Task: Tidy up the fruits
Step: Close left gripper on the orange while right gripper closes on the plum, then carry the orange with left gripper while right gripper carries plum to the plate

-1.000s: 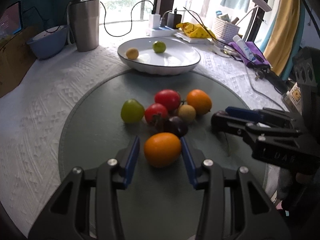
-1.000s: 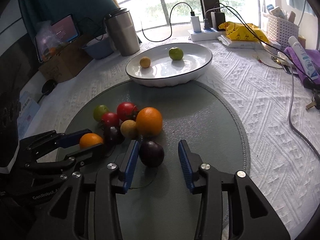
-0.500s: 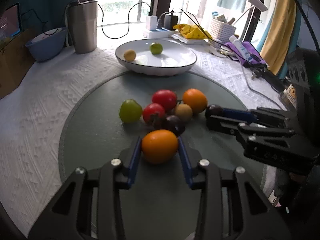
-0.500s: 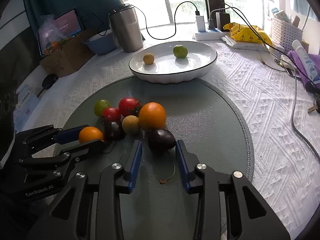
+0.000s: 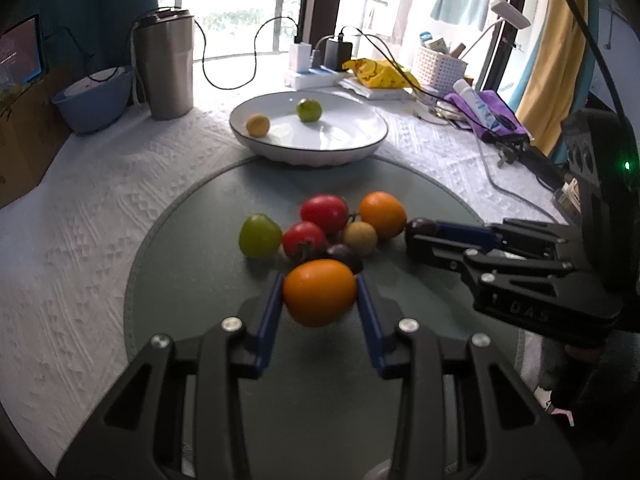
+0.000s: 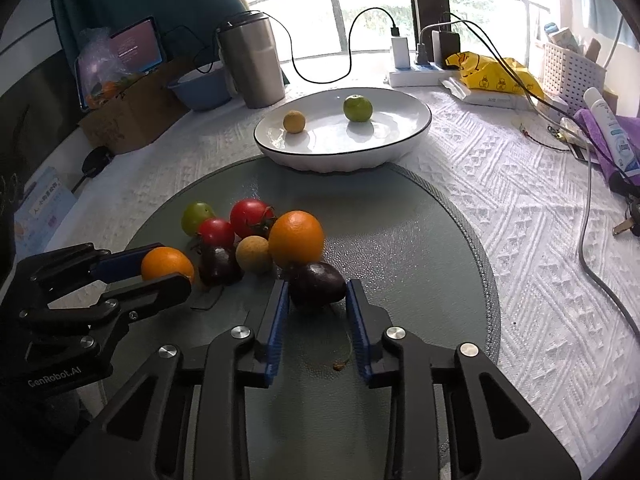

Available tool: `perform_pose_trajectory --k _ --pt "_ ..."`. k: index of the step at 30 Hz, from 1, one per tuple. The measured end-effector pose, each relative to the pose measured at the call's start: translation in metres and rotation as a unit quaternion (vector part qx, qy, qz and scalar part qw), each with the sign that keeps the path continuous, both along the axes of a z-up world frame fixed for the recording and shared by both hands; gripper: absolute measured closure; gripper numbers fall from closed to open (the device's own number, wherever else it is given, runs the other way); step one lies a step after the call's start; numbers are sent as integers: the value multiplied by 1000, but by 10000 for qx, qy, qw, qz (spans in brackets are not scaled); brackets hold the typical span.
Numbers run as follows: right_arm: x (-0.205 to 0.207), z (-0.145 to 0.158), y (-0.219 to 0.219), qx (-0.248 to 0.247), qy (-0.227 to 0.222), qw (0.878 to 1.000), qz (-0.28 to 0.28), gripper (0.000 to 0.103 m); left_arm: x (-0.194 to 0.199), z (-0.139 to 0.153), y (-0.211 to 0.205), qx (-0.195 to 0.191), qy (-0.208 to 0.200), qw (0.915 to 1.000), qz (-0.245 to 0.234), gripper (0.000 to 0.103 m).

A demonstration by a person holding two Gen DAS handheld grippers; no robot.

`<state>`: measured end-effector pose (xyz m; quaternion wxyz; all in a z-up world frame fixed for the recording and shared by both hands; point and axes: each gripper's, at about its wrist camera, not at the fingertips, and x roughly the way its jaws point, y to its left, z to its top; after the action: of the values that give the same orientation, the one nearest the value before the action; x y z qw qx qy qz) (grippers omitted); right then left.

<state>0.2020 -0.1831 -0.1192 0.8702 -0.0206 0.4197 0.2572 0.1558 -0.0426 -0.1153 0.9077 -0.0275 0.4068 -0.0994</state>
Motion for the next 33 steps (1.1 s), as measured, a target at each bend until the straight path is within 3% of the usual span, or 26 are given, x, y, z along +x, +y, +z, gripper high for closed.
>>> perform_pose_trajectory --k 33 --pt "21 44 -14 135 -415 9990 -84 72 19 32 0 35 -312 9995 -10 65"
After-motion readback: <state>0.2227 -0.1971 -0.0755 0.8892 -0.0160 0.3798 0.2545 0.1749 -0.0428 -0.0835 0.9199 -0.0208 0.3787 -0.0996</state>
